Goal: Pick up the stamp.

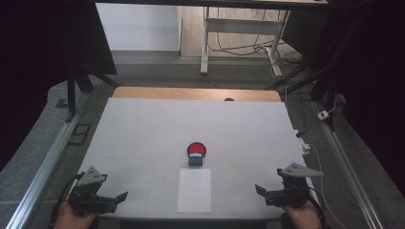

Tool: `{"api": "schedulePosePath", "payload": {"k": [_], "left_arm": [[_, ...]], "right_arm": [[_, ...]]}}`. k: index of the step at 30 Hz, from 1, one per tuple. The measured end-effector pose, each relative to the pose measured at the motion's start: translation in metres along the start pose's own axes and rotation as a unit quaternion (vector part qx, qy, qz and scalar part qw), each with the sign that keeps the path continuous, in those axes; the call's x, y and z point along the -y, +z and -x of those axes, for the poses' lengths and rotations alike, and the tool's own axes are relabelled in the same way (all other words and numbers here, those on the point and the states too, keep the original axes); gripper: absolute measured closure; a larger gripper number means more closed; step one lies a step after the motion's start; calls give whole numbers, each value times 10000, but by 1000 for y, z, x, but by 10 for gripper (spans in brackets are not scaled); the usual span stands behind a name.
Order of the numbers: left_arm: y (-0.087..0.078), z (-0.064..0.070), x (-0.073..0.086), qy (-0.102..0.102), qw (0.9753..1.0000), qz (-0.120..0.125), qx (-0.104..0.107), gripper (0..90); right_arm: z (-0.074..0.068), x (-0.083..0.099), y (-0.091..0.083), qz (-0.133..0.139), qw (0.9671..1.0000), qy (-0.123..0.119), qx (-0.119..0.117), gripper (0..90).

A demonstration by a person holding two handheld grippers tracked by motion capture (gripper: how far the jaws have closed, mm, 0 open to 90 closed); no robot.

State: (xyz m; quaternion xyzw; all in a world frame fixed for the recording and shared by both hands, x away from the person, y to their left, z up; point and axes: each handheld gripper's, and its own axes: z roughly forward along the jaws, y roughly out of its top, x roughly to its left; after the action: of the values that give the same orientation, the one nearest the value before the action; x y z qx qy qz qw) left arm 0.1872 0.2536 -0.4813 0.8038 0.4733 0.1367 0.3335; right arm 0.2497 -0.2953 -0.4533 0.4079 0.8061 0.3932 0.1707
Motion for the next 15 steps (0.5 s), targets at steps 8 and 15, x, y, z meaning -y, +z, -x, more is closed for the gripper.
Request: {"api": "schedulePosePath", "payload": {"k": [8, 15], "left_arm": [[0, 0, 0, 50, 10000, 0, 56, 7], [1, 1, 0, 44, 10000, -39, -4, 0]], "right_arm": [[-4, 0, 0, 16, 9998, -152, 120, 0], [-4, 0, 1, -23, 9999, -153, -18, 0]]}}
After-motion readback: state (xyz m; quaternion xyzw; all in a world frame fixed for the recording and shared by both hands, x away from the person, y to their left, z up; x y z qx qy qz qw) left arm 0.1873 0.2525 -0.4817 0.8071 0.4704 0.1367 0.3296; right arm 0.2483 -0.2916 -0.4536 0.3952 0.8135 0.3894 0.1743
